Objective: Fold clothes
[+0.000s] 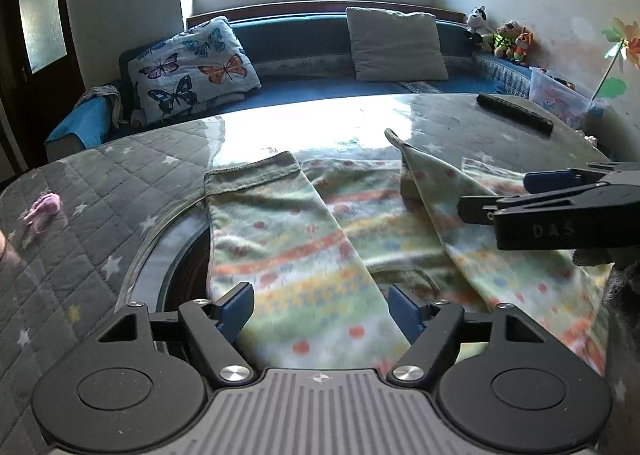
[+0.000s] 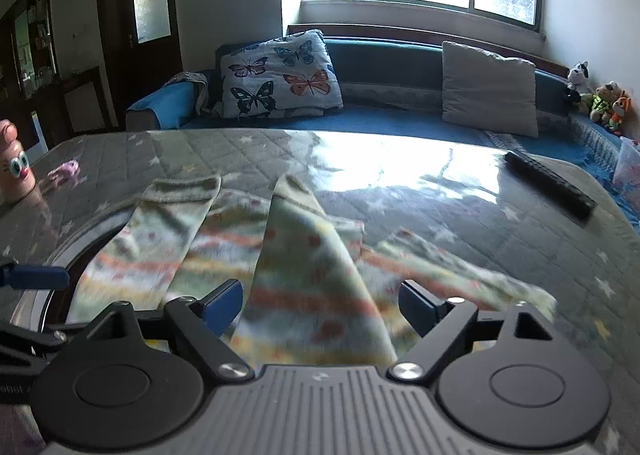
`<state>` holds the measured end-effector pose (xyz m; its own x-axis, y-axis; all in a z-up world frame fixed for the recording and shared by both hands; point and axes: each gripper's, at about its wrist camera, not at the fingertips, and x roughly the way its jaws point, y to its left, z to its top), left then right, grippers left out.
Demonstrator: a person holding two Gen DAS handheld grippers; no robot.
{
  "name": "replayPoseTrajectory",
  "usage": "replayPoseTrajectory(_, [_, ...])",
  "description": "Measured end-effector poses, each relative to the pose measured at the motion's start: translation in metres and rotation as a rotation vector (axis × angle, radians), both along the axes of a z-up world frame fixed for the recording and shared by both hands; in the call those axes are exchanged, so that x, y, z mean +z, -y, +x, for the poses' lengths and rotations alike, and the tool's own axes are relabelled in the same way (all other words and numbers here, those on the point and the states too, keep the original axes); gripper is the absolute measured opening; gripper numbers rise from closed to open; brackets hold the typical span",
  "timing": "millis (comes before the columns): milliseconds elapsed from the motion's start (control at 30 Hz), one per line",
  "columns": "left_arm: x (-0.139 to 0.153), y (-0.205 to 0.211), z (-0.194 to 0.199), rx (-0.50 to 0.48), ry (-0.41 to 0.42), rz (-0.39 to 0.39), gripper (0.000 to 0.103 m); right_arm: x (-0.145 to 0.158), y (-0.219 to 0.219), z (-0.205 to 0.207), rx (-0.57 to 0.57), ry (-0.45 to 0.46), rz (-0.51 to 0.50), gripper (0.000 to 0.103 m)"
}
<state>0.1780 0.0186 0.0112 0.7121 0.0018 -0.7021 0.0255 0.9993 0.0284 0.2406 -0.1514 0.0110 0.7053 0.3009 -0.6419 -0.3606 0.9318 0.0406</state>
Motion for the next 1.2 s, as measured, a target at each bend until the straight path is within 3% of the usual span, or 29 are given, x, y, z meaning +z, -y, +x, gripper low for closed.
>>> replayPoseTrajectory(233, [-0.012, -0.008, 0.046, 0.020, -0.014, -0.013, 0.074, -0.016, -0.014, 0.039, 0.012, -0.025, -0.020, 0.077])
replayPoseTrajectory(367, [-0.021, -0.011, 0.064, 0.017, -0.017, -0.018, 0.067, -0.025, -0.013, 0.050, 0.014, -0.046, -0.024, 0.061])
replayPoseTrajectory(467, [-0.028, -0.014, 0.072, 0.028, -0.030, -0.021, 0.055, -0.028, -0.010, 0.055, 0.018, -0.061, -0.014, 0.047])
replayPoseTrajectory(533, [-0.028, -0.016, 0.073, 0.021, -0.023, -0.021, 0.034, -0.026, -0.008, 0.055, 0.026, -0.062, 0.007, 0.032])
replayPoseTrajectory(600, [-0.026, -0.018, 0.072, 0.023, -0.020, -0.025, 0.024, -0.022, -0.005, 0.053, 0.025, -0.057, 0.020, 0.015])
replayPoseTrajectory(667, [-0.025, -0.022, 0.071, 0.030, -0.016, -0.029, 0.015, -0.017, -0.002, 0.051, 0.019, -0.049, 0.031, 0.008])
replayPoseTrajectory(733, [-0.022, -0.024, 0.068, 0.039, -0.010, -0.038, 0.006, -0.013, 0.002, 0.048, 0.007, -0.040, 0.036, 0.005])
replayPoseTrajectory(833, [-0.016, -0.030, 0.059, 0.060, 0.009, -0.051, 0.003, -0.009, 0.007, 0.044, -0.002, -0.029, 0.036, 0.005])
replayPoseTrajectory(1200, [0.012, -0.090, -0.001, 0.230, 0.105, -0.112, 0.002, 0.015, 0.032, 0.016, -0.056, 0.051, 0.056, 0.002])
